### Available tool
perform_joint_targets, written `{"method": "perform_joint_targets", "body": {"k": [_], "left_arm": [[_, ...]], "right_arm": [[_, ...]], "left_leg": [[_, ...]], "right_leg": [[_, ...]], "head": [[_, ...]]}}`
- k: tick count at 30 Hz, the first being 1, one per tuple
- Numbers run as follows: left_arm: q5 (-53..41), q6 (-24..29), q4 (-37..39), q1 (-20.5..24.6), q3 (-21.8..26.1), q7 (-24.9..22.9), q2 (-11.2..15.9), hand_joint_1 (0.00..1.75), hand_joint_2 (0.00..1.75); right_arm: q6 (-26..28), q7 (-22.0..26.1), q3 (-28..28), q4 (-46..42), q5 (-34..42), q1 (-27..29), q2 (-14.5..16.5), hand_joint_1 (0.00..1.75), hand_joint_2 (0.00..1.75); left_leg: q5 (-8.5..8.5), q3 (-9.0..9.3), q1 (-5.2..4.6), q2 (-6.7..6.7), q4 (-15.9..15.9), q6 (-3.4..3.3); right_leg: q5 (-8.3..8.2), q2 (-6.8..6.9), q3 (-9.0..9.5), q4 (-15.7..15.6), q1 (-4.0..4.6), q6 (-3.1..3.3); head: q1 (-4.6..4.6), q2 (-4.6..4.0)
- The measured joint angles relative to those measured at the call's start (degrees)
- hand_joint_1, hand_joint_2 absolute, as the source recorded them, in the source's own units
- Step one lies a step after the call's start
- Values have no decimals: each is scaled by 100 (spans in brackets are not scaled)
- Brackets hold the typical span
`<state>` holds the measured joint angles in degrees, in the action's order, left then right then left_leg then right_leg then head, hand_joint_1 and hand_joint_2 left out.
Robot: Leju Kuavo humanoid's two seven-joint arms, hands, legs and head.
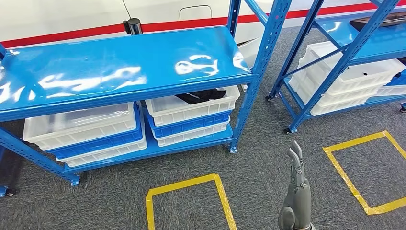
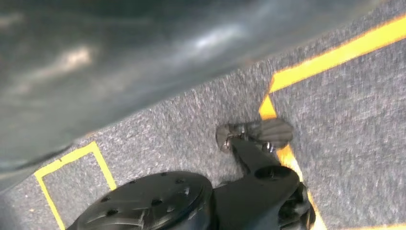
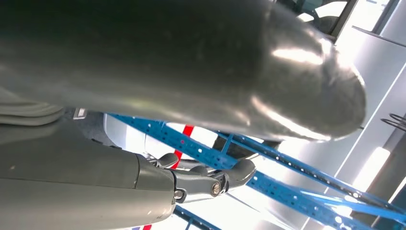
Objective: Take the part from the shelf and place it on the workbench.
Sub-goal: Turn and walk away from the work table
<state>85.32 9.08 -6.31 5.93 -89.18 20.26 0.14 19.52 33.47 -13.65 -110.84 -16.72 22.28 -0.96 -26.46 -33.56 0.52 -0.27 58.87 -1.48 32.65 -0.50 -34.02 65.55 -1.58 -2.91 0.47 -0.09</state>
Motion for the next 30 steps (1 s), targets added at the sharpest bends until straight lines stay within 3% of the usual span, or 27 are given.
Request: {"method": "perform_joint_targets", "body": {"k": [2,3,4,6,8,10,13,14,16,18,19,20,21,23,25,28,30], "left_arm": [[6,2,1,0,0,4,-2,0,0],[7,1,1,-1,0,6,-4,0,0],[8,1,1,-1,0,7,-8,0,0],[9,2,0,-1,0,9,-17,0,0],[9,3,-1,1,0,10,-28,0,0],[10,6,-1,3,0,11,-33,0,0],[10,12,1,9,0,11,-27,0,0],[10,14,1,11,0,11,-26,0,0],[9,15,1,9,0,3,-27,0,0],[9,14,1,3,0,-9,-31,0,0],[9,13,1,0,0,-14,-32,0,0],[9,13,1,-1,0,-17,-32,0,0],[9,12,1,-1,0,-20,-30,0,0],[9,7,-3,6,0,-29,-37,0,0],[8,1,-8,12,0,-41,-43,0,0],[4,4,-8,13,0,-60,-36,0,0],[2,11,-8,13,0,-83,-32,0,0]], "right_arm": [[2,0,-3,0,0,4,-4,0,0],[3,0,-3,0,0,5,-8,0,0],[3,0,-3,0,0,5,-11,0,0],[5,0,-4,0,0,3,-14,0,0],[7,0,-5,0,0,3,-15,0,0],[7,1,-4,0,1,4,-16,0,0],[9,3,-3,0,-1,2,-21,0,0],[10,4,-5,0,-1,1,-20,0,0],[11,6,-9,0,-2,-1,-18,0,0],[11,7,-14,0,-7,1,-16,0,0],[11,8,-17,0,-14,2,-17,0,0],[11,9,-20,0,-21,3,-16,0,0],[12,12,-23,0,-29,4,-16,0,0],[14,16,-25,0,-40,2,-18,0,0],[17,25,-28,0,-50,1,-20,0,0],[20,35,-37,0,-54,-2,-20,0,0],[20,37,-39,1,-46,-4,-22,0,0]], "left_leg": [[-32,18,-30,2,1,-49],[-51,37,-44,-1,2,-65],[-71,65,-53,-7,2,-73],[-123,139,-63,-24,2,-69],[-188,192,-96,-36,10,-32],[-230,214,-116,-38,4,15],[-322,196,-101,-19,108,96],[-423,108,-94,-10,307,128],[-725,-267,-54,-3,1026,189],[-860,-637,7,-2,1604,243],[-760,-682,39,-1,1594,269],[-560,-610,72,1,1364,295],[-315,-449,106,3,984,326],[-47,-125,134,-13,303,356],[-65,-12,103,-36,86,295],[-67,33,64,-39,51,127],[-61,75,59,-33,26,36]], "right_leg": [[237,1,-463,758,24,36],[233,1,-601,918,35,20],[126,1,-618,837,44,-16],[-275,13,-369,121,68,-79],[-590,31,-89,-530,102,-37],[-670,34,-7,-683,132,51],[-675,28,67,-745,67,142],[-669,31,109,-771,33,179],[-635,39,176,-784,12,247],[-599,34,218,-783,5,259],[-579,23,244,-781,-9,245],[-554,10,279,-779,-27,216],[-523,-4,321,-775,-47,179],[-452,-21,359,-760,-40,85],[-413,-27,368,-787,-20,2],[-372,-16,374,-752,-45,-84],[-162,-1,125,-259,-41,-55]], "head": [[-3,0],[-3,0],[-5,0],[-10,0],[-10,0],[-7,0],[-2,0],[9,0],[26,0],[28,0],[28,0],[31,0],[30,0],[45,0],[51,0],[38,0],[13,0]]}}
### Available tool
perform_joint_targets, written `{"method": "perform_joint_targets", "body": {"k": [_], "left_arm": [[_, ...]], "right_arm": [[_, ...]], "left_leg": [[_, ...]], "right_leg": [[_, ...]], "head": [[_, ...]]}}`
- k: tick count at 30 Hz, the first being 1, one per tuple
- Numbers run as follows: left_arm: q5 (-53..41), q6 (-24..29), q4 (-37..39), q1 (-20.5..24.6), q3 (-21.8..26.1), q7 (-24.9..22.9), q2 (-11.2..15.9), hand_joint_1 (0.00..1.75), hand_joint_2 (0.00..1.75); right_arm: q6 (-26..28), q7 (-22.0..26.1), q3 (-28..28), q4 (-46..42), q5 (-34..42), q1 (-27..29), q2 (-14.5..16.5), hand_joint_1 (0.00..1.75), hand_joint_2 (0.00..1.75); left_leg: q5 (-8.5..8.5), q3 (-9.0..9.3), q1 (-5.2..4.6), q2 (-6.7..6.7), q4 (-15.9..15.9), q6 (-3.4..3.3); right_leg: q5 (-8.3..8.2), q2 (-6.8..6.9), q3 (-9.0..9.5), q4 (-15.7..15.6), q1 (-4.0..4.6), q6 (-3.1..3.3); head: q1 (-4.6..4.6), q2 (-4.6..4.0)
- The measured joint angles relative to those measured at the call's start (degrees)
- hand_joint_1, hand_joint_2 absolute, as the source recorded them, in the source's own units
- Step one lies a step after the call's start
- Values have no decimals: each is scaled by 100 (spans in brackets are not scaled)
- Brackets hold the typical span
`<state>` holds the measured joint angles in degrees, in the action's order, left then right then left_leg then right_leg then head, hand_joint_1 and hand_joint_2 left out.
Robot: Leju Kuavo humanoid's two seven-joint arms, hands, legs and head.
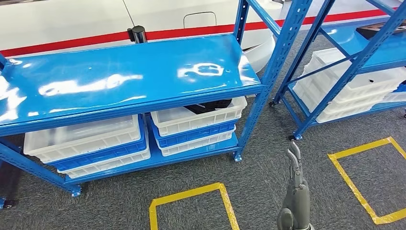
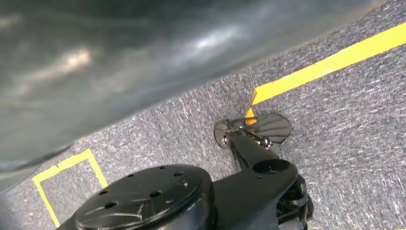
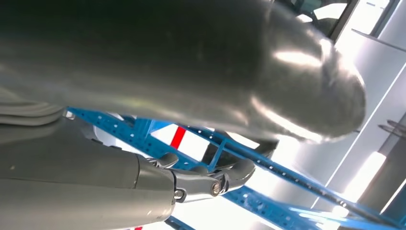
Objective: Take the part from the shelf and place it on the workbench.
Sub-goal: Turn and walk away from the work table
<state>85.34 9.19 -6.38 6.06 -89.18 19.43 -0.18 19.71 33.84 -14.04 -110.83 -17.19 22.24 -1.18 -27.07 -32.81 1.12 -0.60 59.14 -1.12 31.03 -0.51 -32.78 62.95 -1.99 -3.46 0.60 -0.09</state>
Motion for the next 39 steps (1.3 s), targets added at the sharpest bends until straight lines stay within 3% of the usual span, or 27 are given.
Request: {"method": "perform_joint_targets", "body": {"k": [2,3,4,5,6,8,9,11,13,15,17,18,19,20,22,23,25,28,30,32,34,35,37,38,39], "left_arm": [[-4,12,0,-1,0,-29,2,0,0],[-8,23,0,-2,0,-46,1,0,0],[-16,36,0,-2,0,-64,-1,0,0],[-30,48,0,-3,0,-87,-1,0,0],[-45,58,0,-3,0,-106,-2,0,0],[-71,71,0,-1,0,-136,-3,0,0],[-76,79,0,-1,0,-144,-4,0,0],[-78,94,0,2,0,-154,-6,0,0],[-85,108,0,6,0,-161,-4,0,0],[-96,119,0,8,0,-166,-2,0,0],[-114,126,0,3,0,-179,-4,0,0],[-125,127,0,-2,0,-191,-5,0,0],[-137,128,0,-6,0,-203,-5,0,0],[-148,132,0,-10,0,-214,-5,0,0],[-161,139,-1,-11,0,-225,-3,0,0],[-163,143,-2,-10,0,-229,-3,0,0],[-172,143,-4,-6,0,-235,-6,0,0],[-180,141,-7,-5,0,-245,-4,0,0],[-181,142,-5,-3,0,-246,-2,0,0],[-183,141,-5,-1,0,-246,-2,0,0],[-186,141,-7,-3,0,-246,-2,0,0],[-188,141,-7,-5,0,-246,-3,0,0],[-190,141,-7,-6,0,-246,-3,0,0],[-191,141,-6,-5,0,-246,-4,0,0],[-191,141,-5,-4,0,-246,-3,0,0]], "right_arm": [[0,3,-2,3,11,0,-3,0,0],[0,4,-3,7,20,2,-4,0,0],[-1,5,-4,11,28,2,-5,0,0],[-1,5,-5,15,34,1,-5,0,0],[-4,7,-6,16,40,0,-6,0,0],[-15,13,-9,17,46,-3,-7,0,0],[-20,17,-13,17,49,-4,-7,0,0],[-25,22,-24,17,51,-3,-9,0,0],[-27,26,-37,17,51,-3,-13,0,0],[-31,27,-49,17,52,-9,-14,0,0],[-37,27,-58,20,54,-16,-13,0,0],[-40,27,-60,23,54,-15,-13,0,0],[-45,27,-61,27,55,-14,-13,0,0],[-49,26,-62,33,55,-13,-12,0,0],[-54,26,-64,44,55,-11,-11,0,0],[-55,26,-64,46,55,-13,-11,0,0],[-57,26,-65,48,54,-21,-13,0,0],[-64,27,-68,52,51,-26,-14,0,0],[-66,28,-72,55,49,-39,-14,0,0],[-66,30,-76,61,41,-46,-19,0,0],[-64,30,-78,75,27,-39,-25,0,0],[-62,30,-78,84,21,-35,-26,0,0],[-57,31,-78,93,14,-32,-27,0,0],[-55,31,-79,97,13,-32,-28,0,0],[-54,32,-80,101,13,-33,-29,0,0]], "left_leg": [[-23,5,-32,4,1,-55],[-39,13,-48,2,2,-74],[-58,29,-60,-2,2,-88],[-80,55,-68,-10,2,-93],[-106,90,-71,-19,2,-89],[-172,150,-91,-36,5,-51],[-205,173,-103,-41,4,-23],[-252,212,-113,-47,-18,36],[-292,244,-92,-35,21,95],[-481,82,-78,-11,428,151],[-770,-344,-62,2,1170,196],[-836,-550,-48,5,1465,216],[-794,-676,-33,7,1584,232],[-634,-692,-17,10,1489,244],[-146,-446,12,19,806,255],[11,-294,11,19,459,251],[75,-146,-5,10,122,192],[13,-106,-32,-5,77,37],[-4,-43,-32,-8,55,-45],[-34,-18,-39,-7,47,-94],[-78,6,-52,-10,47,-113],[-108,38,-55,-17,47,-111],[-177,135,-55,-33,47,-89],[-219,191,-60,-40,50,-67],[-256,226,-68,-42,46,-37]], "right_leg": [[270,3,-471,790,31,48],[320,2,-660,1059,41,45],[278,3,-756,1126,50,20],[149,3,-742,978,57,-19],[-49,7,-613,616,65,-57],[-393,21,-309,-126,92,-55],[-483,26,-203,-345,109,-18],[-505,22,-134,-422,140,78],[-506,16,-63,-465,94,162],[-481,22,37,-510,39,249],[-423,31,108,-514,47,309],[-394,28,139,-513,50,319],[-363,20,175,-513,50,314],[-327,8,225,-512,42,298],[-241,-12,330,-512,23,242],[-188,-18,371,-507,33,202],[-124,-21,429,-512,56,117],[-121,-21,510,-470,54,11],[26,-9,328,-156,50,19],[289,-4,-142,575,61,72],[407,-3,-598,1144,69,64],[323,-3,-680,1120,70,22],[-76,4,-546,521,69,-87],[-280,16,-433,143,74,-98],[-368,32,-345,-122,87,-54]], "head": [[-15,0],[-14,0],[-13,0],[-14,0],[-15,0],[-19,0],[-17,0],[-17,0],[-15,0],[-2,0],[2,0],[0,0],[-1,0],[1,0],[4,0],[10,0],[12,0],[-2,0],[-19,0],[-33,0],[-37,0],[-39,0],[-42,0],[-43,0],[-44,0]]}}
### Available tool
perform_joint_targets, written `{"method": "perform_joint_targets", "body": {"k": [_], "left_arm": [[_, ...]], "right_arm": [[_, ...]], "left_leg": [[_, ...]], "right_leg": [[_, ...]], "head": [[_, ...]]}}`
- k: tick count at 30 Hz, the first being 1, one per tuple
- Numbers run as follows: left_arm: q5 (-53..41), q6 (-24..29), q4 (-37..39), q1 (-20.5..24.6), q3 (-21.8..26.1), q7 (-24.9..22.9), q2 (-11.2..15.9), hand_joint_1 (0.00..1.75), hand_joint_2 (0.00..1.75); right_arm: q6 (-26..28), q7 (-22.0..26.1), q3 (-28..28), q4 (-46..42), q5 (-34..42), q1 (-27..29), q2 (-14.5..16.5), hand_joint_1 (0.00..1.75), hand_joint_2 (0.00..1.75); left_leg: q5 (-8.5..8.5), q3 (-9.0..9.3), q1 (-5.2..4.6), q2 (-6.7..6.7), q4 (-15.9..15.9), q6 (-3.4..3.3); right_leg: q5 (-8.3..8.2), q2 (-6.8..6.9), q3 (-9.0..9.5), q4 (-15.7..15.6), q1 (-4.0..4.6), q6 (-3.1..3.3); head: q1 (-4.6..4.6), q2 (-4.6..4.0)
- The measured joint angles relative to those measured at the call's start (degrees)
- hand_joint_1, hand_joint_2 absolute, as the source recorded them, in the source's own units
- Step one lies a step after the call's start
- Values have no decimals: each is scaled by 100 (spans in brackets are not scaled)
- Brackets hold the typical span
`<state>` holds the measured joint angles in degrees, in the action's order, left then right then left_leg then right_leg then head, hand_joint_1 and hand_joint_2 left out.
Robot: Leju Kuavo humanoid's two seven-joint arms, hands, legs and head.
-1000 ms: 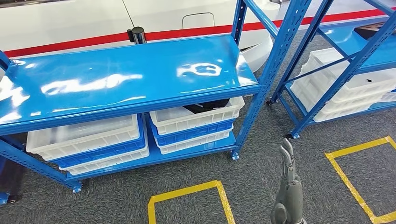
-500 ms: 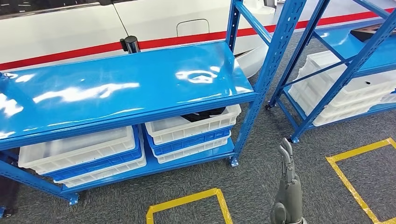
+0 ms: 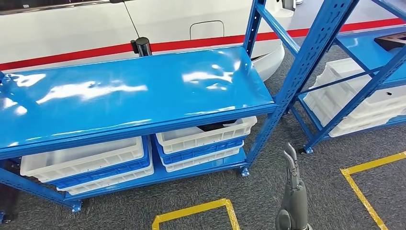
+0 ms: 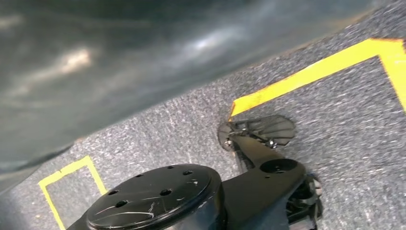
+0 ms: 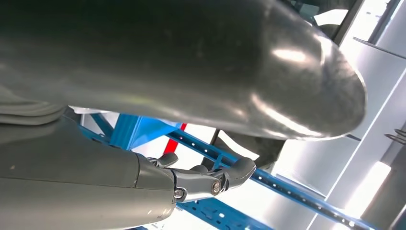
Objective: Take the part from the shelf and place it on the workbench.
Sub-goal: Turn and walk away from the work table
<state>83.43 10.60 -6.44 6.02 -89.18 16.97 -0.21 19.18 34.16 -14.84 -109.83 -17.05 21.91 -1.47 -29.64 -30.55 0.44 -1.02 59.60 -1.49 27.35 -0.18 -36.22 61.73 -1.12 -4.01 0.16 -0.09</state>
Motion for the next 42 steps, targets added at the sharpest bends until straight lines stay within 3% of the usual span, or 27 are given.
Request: {"method": "perform_joint_targets", "body": {"k": [3,6,9,10,11,12,14,16,18,20,22,25,26,28,30,32,34,36,38,40,41,42], "left_arm": [[-3,1,-1,-3,0,1,1,0,0],[-5,2,-5,6,0,3,-2,0,0],[-6,2,-13,7,0,4,-5,0,0],[-6,2,-15,0,0,4,-6,0,0],[-5,2,-16,-8,-1,4,-7,0,0],[-5,2,-16,-14,-1,4,-6,0,0],[-4,2,-16,-18,-2,3,-1,0,0],[-1,0,-16,-11,-1,3,3,0,0],[2,-1,-16,-14,-1,3,3,0,0],[3,0,-16,-25,-1,7,2,0,0],[4,1,-16,-13,-1,12,2,0,0],[4,2,-16,1,0,15,3,0,0],[4,2,-16,-3,-1,15,3,0,0],[4,1,-16,-6,-1,15,2,0,0],[4,1,-16,-5,-1,15,1,0,0],[4,5,-16,0,-1,13,4,0,0],[4,10,-16,-5,-2,9,8,0,0],[4,17,-16,-6,-2,7,6,0,0],[2,21,-17,7,-1,6,1,0,0],[-4,36,-19,9,0,25,-4,0,0],[-10,55,-19,5,-1,49,-7,0,0],[-23,82,-19,-1,-1,84,-9,0,0]], "right_arm": [[2,1,-1,9,-1,7,-3,0,0],[4,3,-3,9,-1,7,-4,0,0],[5,4,-9,10,-3,4,1,0,0],[4,4,-10,11,-3,7,1,0,0],[4,4,-11,12,-2,8,1,0,0],[4,4,-11,13,-2,9,2,0,0],[4,4,-12,14,-2,10,2,0,0],[5,4,-13,18,-3,5,3,0,0],[5,6,-16,23,-5,1,4,0,0],[7,8,-19,25,-6,2,4,0,0],[10,8,-21,26,-6,-14,1,0,0],[13,7,-30,33,-6,-24,-4,0,0],[13,7,-34,37,-6,-21,-8,0,0],[13,7,-40,43,-6,-22,-16,0,0],[14,5,-48,48,-6,-24,-20,0,0],[19,1,-57,58,-7,-26,-21,0,0],[24,-2,-66,64,-8,-16,-27,0,0],[25,-2,-86,62,-9,-12,-32,0,0],[26,-2,-114,58,-15,-23,-32,0,0],[34,-2,-132,58,-21,-24,-33,0,0],[44,-2,-137,58,-22,-20,-33,0,0],[58,-2,-140,58,-25,-13,-34,0,0]], "left_leg": [[-51,84,-17,6,-3,113],[-180,33,3,59,277,182],[-558,-551,16,77,1243,224],[-614,-743,19,77,1472,235],[-557,-856,21,78,1520,235],[-379,-855,23,78,1351,231],[122,-643,21,78,669,208],[177,-492,-11,81,224,171],[102,-469,-45,81,123,86],[236,-358,-27,83,55,-3],[250,-255,-1,83,28,-42],[193,-232,-1,72,24,-67],[166,-215,-1,66,24,-65],[107,-148,3,51,24,-44],[38,-52,8,42,14,2],[-24,10,3,46,-3,72],[-39,57,-6,58,24,144],[-92,72,-2,71,157,200],[-328,-126,8,80,580,231],[-635,-538,10,81,1258,245],[-693,-708,10,81,1484,242],[-641,-805,8,81,1541,230]], "right_leg": [[-28,12,118,-235,40,215],[-68,-2,319,-286,-12,337],[9,7,450,-294,6,423],[40,2,482,-294,15,436],[76,-10,524,-293,20,438],[114,-25,579,-293,21,432],[201,-45,694,-296,20,396],[273,-47,748,-300,32,337],[294,-44,803,-275,50,253],[334,-38,843,-205,49,188],[459,-32,650,134,38,168],[746,-29,-48,1079,30,182],[749,-29,-216,1200,27,158],[466,-26,-252,865,13,54],[35,-9,-61,184,10,-5],[-80,32,47,-145,38,103],[-55,47,86,-165,49,255],[-106,31,187,-196,25,319],[-88,28,274,-217,15,354],[-60,26,299,-217,35,395],[-49,20,311,-217,49,410],[-36,11,327,-216,63,426]], "head": [[1,0],[15,0],[32,0],[28,0],[29,0],[31,0],[30,0],[31,0],[28,0],[16,-1],[-9,-1],[-44,0],[-44,0],[-45,0],[-51,0],[-64,0],[-61,0],[-39,0],[-13,0],[2,0],[2,0],[2,0]]}}
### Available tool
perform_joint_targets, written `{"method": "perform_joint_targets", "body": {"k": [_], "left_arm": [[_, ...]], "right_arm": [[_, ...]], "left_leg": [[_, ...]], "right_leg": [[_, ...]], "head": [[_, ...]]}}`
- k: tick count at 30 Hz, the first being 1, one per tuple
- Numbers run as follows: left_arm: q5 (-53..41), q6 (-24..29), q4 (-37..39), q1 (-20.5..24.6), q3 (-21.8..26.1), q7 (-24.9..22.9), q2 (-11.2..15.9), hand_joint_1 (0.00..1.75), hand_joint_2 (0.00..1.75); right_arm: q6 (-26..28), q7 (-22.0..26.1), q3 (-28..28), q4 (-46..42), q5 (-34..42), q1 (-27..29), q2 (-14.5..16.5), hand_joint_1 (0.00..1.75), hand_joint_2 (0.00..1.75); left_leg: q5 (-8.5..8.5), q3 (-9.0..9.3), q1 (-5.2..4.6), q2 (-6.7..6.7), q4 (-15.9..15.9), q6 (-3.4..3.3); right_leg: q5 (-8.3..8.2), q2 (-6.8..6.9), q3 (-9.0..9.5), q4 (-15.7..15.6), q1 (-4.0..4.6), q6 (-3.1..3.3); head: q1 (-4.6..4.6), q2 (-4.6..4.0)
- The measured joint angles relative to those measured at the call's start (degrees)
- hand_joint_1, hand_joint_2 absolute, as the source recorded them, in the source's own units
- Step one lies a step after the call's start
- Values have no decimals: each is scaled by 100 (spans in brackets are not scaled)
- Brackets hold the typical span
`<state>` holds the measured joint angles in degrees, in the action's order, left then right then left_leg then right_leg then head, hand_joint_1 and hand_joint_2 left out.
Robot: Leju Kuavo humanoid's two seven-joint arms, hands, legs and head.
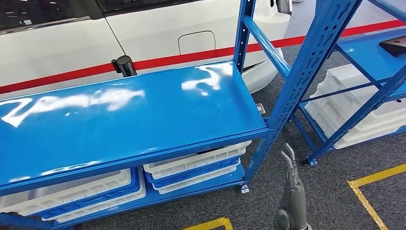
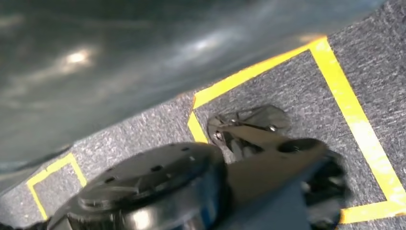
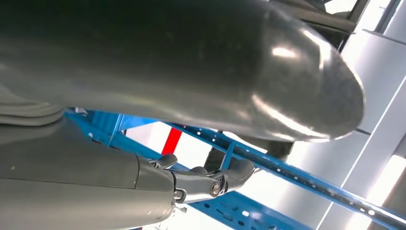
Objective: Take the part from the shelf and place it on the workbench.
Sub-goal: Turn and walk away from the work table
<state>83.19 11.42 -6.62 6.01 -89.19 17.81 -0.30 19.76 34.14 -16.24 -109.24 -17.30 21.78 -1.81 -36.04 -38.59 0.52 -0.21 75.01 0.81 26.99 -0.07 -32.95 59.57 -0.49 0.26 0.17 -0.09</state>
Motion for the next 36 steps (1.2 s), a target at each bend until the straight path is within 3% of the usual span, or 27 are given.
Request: {"method": "perform_joint_targets", "body": {"k": [1,3,4,5,7,9,11,14,21,31,36], "left_arm": [[-13,30,0,-4,-1,35,-2,0,0],[-44,86,0,-6,-1,94,1,0,0],[-56,110,0,-4,-1,109,4,0,0],[-70,130,0,-2,-1,122,5,0,0],[-89,155,0,-5,-1,132,3,0,0],[-96,166,-1,-9,-1,137,-13,0,0],[-99,178,-2,-3,-1,138,-27,0,0],[-116,196,-2,-1,-1,134,-32,0,0],[-155,221,-2,0,-1,108,-42,0,0],[-227,256,-2,0,-1,84,-61,0,0],[-256,257,-2,0,-1,80,-66,0,0]], "right_arm": [[14,0,-3,0,-3,9,-1,0,0],[44,-2,-8,-2,-17,34,-1,0,0],[58,-4,-10,-3,-25,45,-1,0,0],[73,-6,-12,-4,-34,54,-2,0,0],[91,-9,-14,-12,-45,72,-7,0,0],[101,-10,-15,-27,-49,87,-20,0,0],[112,-10,-15,-36,-50,95,-35,0,0],[131,-11,-17,-37,-69,107,-44,0,0],[158,-11,-17,-42,-100,134,-55,0,0],[237,-11,-17,-69,-180,217,-103,0,0],[265,-20,-21,-82,-215,230,-111,0,0]], "left_leg": [[160,5,-3,0,-142,-20],[645,233,-29,1,-842,-91],[758,324,-51,3,-1148,-118],[796,385,-74,2,-1358,-143],[776,394,-102,-3,-1463,-163],[891,429,-95,-1,-1508,-118],[916,443,-88,0,-1524,-67],[903,441,-95,-3,-1524,-95],[882,442,-101,-3,-1519,-130],[878,458,-85,-1,-1520,-135],[849,457,-114,-3,-1504,-206]], "right_leg": [[11,-9,21,0,11,12],[40,-21,73,-1,26,18],[54,-24,91,2,37,8],[71,-24,92,4,44,-14],[100,-24,64,-2,54,-60],[124,-22,63,-21,59,-27],[129,-18,90,-46,64,24],[123,-16,113,-87,61,16],[113,-16,182,-127,56,-73],[115,-16,183,-129,74,-77],[108,-16,203,-151,46,-132]], "head": [[2,0],[0,0],[-2,0],[0,0],[3,0],[-1,0],[-5,0],[-4,0],[-3,0],[-1,0],[1,0]]}}
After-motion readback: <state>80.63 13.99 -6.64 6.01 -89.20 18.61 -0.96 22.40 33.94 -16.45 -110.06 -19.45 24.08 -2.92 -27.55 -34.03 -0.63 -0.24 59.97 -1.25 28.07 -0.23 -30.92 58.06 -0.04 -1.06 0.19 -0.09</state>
